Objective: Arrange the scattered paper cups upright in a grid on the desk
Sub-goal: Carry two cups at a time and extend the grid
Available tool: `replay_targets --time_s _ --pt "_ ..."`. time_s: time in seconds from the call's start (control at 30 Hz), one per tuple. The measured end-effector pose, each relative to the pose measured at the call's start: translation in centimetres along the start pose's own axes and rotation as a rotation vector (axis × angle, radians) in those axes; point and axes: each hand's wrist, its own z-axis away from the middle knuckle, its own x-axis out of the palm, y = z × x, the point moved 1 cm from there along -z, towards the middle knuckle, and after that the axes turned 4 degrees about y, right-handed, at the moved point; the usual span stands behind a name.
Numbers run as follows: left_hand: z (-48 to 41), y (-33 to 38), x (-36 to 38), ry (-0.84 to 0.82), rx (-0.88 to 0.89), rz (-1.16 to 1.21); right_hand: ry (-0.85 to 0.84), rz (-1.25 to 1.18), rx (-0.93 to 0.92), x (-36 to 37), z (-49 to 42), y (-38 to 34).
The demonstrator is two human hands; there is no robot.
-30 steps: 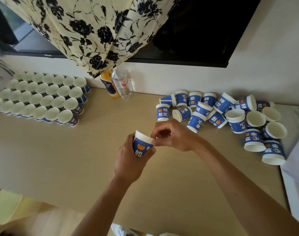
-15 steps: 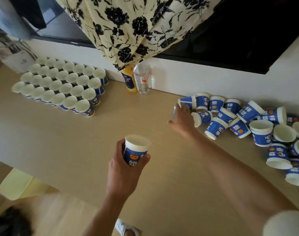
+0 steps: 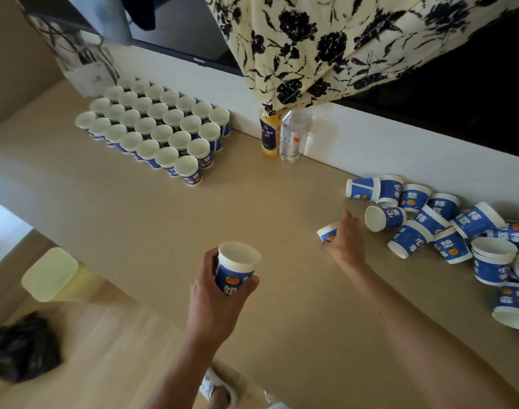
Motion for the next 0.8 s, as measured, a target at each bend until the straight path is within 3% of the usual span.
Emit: replay_targets --time_s 0.13,0.27,0.5,0.8 --pt "-0.4 -1.6 -2.8 0.050 -0.015 0.054 -0.052 -0.101 0.115 -0.4 2.2 -1.2" --pt "-1.4 -2.6 -6.0 0.094 -0.007 0.136 -0.072 -0.443 0.156 -0.9 6.3 -6.1" --pt "-3.8 -4.2 -13.0 0.166 0.032 0.201 -0.133 -0.862 0.008 -1.3 15.1 -19.7" --pt "-6.3 -8.7 -24.8 0.278 0.030 0.292 -0.187 -1.064 -0.068 4.4 23.1 -33.5"
